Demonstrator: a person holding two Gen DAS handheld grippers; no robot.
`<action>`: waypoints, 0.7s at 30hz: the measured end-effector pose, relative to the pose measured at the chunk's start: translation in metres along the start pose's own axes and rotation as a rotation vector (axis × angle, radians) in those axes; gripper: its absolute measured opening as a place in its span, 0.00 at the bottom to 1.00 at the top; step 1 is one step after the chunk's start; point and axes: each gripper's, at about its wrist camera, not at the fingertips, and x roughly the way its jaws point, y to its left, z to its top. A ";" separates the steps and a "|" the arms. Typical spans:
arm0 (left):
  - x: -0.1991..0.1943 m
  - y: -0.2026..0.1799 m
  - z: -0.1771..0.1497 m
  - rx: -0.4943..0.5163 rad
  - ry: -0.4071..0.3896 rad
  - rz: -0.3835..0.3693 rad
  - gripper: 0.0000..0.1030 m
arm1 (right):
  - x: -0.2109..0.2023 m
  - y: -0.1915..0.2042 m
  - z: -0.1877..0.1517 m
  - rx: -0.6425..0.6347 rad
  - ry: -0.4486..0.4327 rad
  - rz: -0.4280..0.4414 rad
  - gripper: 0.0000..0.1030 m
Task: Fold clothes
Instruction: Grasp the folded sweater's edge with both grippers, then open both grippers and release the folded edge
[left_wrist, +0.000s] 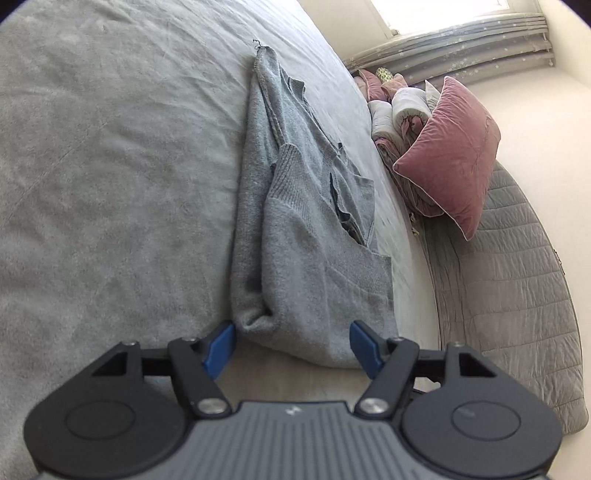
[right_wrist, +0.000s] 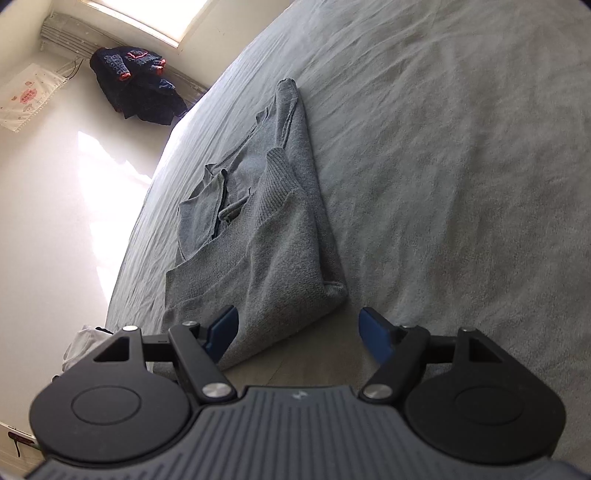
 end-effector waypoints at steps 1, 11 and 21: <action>0.002 0.001 -0.001 -0.009 -0.028 0.000 0.61 | 0.002 -0.002 0.001 0.008 -0.017 0.014 0.73; 0.016 0.011 0.002 -0.121 -0.165 0.038 0.11 | 0.023 -0.032 0.007 0.169 -0.125 0.106 0.16; -0.025 0.008 0.010 -0.165 -0.064 0.030 0.10 | -0.009 -0.016 -0.011 0.215 -0.081 0.171 0.14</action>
